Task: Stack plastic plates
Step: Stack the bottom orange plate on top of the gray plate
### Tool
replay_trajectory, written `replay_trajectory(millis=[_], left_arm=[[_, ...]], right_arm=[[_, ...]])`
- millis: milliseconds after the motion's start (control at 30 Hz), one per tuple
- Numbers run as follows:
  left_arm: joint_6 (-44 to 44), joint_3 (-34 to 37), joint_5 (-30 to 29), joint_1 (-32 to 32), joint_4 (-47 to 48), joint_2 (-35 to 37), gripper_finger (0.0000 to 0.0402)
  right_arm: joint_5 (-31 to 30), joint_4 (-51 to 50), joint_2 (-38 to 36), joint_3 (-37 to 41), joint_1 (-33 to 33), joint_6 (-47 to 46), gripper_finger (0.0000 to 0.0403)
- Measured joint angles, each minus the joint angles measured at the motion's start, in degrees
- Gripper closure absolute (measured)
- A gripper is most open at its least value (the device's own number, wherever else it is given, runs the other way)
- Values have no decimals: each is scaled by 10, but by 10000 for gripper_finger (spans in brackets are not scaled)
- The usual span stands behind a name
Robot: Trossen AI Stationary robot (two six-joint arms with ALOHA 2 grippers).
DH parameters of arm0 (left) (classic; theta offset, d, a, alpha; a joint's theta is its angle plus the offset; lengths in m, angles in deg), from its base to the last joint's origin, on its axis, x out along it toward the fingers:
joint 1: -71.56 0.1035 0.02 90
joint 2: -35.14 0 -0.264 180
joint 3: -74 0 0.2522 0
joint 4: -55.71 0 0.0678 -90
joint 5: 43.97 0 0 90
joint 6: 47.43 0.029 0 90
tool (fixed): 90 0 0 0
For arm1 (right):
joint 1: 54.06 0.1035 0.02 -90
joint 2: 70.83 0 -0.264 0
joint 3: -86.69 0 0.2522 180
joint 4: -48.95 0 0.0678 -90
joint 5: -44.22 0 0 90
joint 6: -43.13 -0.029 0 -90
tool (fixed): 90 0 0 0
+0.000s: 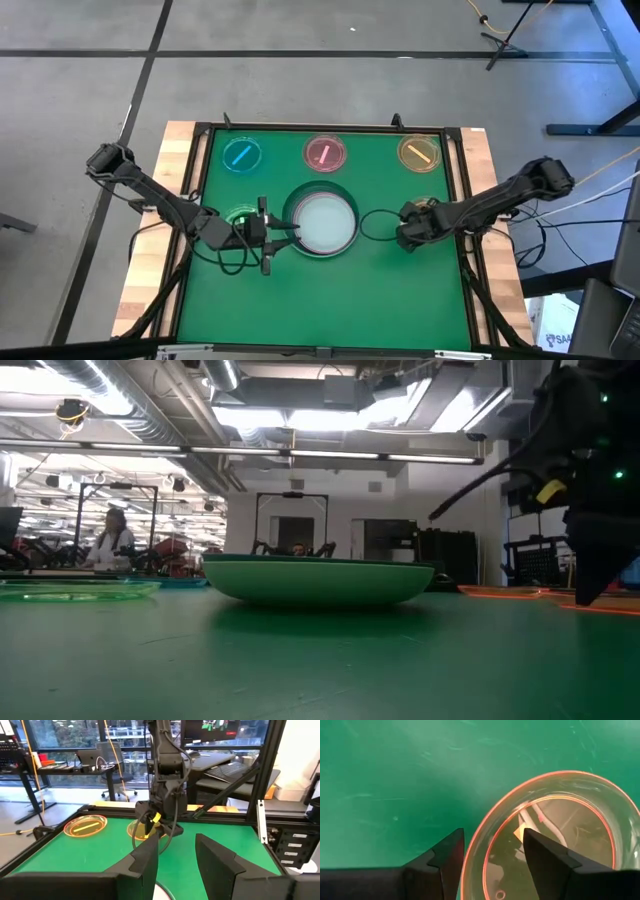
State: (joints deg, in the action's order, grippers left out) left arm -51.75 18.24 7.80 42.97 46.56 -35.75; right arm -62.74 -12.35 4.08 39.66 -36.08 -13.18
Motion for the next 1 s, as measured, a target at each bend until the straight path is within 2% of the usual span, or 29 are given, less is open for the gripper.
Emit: replay_trajectory(millis=[133, 233, 433, 567, 833, 900, 1000], left_arm=[[-1, 0, 0, 1, 2, -1, 279], [-18, 0, 2, -1, 5, -1, 279], [-31, 0, 13, -10, 11, -1, 279], [-31, 0, 14, -22, 12, -1, 279], [-31, 0, 13, -30, 14, -1, 279], [-31, 0, 13, -30, 14, -1, 279], [-32, 0, 13, -30, 15, -1, 279]], right_arm=[[-12, -2, 20, 1, 0, -4, 219], [-15, 3, 35, 0, 0, -4, 246], [-12, 12, 46, -5, 1, 15, 337], [-15, 3, 43, -29, 1, 59, 394], [-59, -28, 43, -136, 1, 148, 389], [-62, -2, 43, -161, 1, 183, 398], [-62, 87, 43, -180, 1, 252, 399]])
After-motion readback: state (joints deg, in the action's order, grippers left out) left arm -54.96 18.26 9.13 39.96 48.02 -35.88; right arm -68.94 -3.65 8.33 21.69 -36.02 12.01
